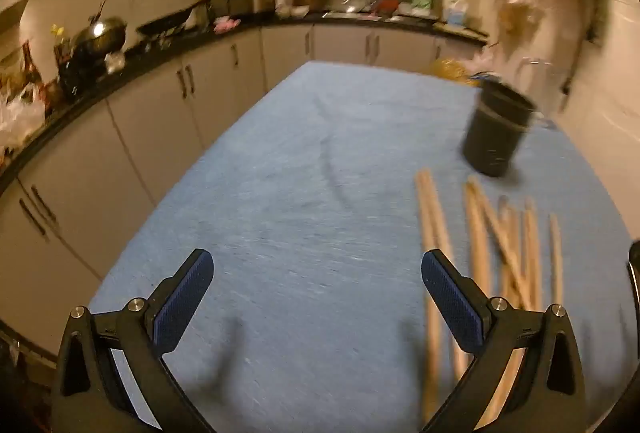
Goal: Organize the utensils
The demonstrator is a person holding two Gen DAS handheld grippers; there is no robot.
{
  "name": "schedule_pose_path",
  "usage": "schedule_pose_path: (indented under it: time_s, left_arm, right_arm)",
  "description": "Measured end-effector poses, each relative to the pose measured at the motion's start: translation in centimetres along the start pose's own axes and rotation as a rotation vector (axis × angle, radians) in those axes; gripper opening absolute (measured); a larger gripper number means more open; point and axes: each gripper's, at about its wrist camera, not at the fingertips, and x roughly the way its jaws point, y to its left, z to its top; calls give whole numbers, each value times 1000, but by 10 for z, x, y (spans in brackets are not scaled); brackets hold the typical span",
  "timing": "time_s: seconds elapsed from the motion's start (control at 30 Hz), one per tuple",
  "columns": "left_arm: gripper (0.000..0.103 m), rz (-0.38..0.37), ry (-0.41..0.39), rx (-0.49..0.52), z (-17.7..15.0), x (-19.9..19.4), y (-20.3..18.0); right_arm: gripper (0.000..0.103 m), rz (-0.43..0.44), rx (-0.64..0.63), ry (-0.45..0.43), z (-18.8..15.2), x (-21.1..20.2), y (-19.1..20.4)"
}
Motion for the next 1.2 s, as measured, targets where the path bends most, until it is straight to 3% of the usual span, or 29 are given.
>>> schedule_pose_path:
  time_s: [0.17,0.47,1.2]
  left_arm:
    - [103,11,-47,33,-2,-20,-13]
    - [103,1,-58,28,-16,-38,-25]
    - [103,-18,-97,38,-25,-71,-33]
  right_arm:
    - [103,42,-67,-86,3,-22,18]
    - [103,66,-127,-84,-13,-32,29]
    - [103,93,-95,-121,-24,-63,22]
